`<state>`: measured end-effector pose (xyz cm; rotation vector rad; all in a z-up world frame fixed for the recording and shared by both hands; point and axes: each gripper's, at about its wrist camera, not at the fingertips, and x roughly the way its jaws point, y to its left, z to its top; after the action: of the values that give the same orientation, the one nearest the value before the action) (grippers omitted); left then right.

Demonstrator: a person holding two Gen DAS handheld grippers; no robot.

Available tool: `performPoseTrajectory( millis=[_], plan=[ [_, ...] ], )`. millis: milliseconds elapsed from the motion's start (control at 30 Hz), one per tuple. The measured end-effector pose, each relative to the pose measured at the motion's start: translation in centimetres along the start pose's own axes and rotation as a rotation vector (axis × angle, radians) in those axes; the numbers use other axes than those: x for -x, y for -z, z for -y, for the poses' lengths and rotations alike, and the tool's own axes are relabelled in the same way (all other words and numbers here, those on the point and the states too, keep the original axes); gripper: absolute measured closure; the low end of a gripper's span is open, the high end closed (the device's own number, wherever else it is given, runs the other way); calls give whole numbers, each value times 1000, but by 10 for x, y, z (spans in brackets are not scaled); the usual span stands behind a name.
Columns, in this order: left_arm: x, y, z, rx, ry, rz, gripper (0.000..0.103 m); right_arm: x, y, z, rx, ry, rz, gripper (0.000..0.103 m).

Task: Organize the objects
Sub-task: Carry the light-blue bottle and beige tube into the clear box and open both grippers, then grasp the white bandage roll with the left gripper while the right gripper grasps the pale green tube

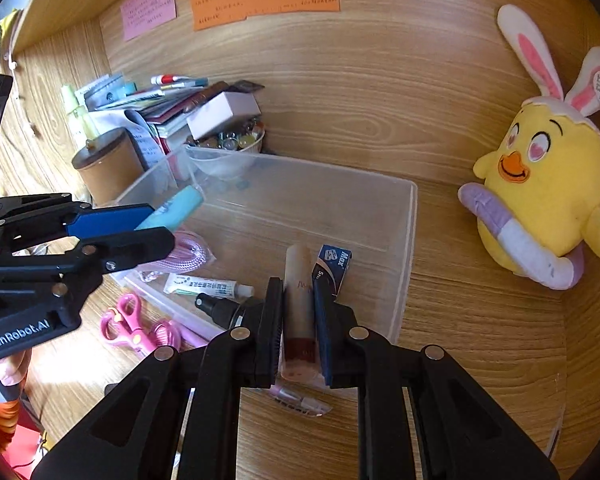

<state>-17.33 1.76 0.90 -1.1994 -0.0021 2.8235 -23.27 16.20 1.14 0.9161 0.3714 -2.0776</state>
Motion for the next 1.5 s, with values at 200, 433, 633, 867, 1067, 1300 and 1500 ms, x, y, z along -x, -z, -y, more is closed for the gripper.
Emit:
performPoseTrajectory(
  millis=[200,433,633,867,1067,1300,1500],
  plan=[
    [-18,0,2,3,13,-38,79,-9,1,-4,13,9,-19,89],
    [-19,1,5,-3,19,-42,79,-8,1,-7,20,22,-19,89],
    [-10,2,4,17,48,-46,78,2,4,-6,11,11,-11,81],
    [20,11,10,18,43,15,43,34,16,-12,34,24,42,60],
    [49,28,15,25,4,74,21,58,40,-20,50,28,59,52],
    [61,62,17,55,-43,49,14,76,81,-33,54,22,32,50],
    [64,100,20,79,-47,-12,14,85,120,-47,72,-17,0,50]
  ],
)
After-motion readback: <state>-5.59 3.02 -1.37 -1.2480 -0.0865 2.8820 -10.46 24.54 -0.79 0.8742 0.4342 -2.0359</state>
